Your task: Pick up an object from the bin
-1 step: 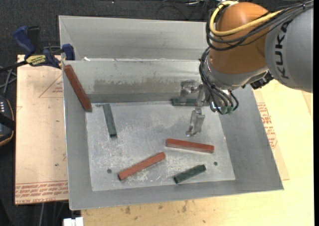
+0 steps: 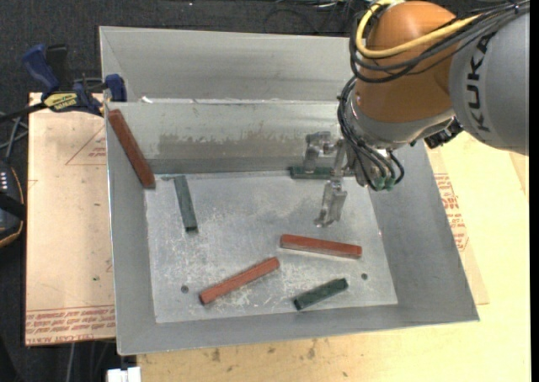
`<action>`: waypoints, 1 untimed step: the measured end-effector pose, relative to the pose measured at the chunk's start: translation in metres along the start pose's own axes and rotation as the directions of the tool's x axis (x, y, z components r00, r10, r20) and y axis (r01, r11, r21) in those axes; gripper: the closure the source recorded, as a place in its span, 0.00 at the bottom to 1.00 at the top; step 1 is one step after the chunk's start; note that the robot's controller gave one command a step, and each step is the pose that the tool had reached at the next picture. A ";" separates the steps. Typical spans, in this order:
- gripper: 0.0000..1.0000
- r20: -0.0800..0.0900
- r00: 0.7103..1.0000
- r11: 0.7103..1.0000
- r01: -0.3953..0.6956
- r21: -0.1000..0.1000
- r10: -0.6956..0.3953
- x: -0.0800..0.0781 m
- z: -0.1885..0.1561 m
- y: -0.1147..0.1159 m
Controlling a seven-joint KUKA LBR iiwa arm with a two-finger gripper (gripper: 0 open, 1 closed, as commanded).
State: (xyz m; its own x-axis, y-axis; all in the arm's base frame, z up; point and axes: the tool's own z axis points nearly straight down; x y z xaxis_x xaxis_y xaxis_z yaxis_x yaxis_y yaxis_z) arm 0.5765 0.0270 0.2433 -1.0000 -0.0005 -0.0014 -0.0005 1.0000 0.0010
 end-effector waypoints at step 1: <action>0.00 0.004 1.000 1.000 0.006 0.000 -0.006 0.013 0.067 -0.022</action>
Offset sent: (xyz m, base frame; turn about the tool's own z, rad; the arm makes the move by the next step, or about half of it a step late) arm -0.0480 -0.0477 -0.0833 0.3550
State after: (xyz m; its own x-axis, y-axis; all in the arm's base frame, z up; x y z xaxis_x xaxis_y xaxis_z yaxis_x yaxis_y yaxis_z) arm 0.5636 0.0052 0.1765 -1.0000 -0.0061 -0.0057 -0.0061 1.0000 0.0008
